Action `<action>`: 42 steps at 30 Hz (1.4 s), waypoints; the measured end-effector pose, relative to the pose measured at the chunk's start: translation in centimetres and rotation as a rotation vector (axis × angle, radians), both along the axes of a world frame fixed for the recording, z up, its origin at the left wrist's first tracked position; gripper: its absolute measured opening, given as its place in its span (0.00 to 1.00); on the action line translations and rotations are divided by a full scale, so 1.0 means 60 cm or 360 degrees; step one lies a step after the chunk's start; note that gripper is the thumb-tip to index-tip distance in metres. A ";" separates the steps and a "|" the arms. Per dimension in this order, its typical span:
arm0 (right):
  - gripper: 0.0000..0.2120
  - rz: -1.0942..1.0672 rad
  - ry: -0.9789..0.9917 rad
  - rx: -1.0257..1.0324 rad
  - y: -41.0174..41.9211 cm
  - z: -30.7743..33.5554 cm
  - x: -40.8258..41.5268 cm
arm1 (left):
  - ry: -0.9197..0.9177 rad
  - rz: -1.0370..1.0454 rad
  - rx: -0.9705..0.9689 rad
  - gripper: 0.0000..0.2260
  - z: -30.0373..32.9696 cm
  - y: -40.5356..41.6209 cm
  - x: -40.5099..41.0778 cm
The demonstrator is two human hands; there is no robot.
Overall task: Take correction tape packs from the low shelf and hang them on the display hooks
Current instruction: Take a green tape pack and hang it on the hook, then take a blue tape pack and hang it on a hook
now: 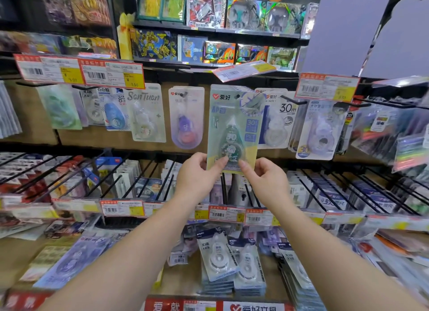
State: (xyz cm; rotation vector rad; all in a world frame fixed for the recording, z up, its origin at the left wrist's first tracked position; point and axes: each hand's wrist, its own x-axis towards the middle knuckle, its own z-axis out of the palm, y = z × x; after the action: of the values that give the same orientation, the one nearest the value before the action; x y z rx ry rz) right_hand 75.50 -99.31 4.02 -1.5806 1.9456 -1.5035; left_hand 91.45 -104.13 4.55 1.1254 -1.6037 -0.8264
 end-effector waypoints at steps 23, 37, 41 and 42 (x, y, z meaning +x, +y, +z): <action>0.20 -0.0124 0.0186 0.0184 -0.046 -0.018 -0.016 | -0.0367 0.0332 0.0094 0.26 -0.014 -0.038 0.004; 0.28 0.0574 0.0932 -0.0027 -0.007 -0.037 0.187 | -0.1249 0.0962 -0.0144 0.28 -0.063 0.082 0.223; 0.28 0.0802 0.1013 -0.0073 0.016 -0.057 0.284 | -0.1376 0.1167 0.0004 0.25 -0.087 0.134 0.314; 0.27 0.0870 0.1026 -0.0059 0.022 -0.063 0.307 | -0.1397 0.1207 0.0070 0.25 -0.096 0.144 0.338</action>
State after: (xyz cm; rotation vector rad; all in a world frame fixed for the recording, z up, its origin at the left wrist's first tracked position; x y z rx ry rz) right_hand 93.94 -97.98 0.27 -2.5697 1.5080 -0.8730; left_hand 111.70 -95.46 -1.18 2.1121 -1.5831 0.1865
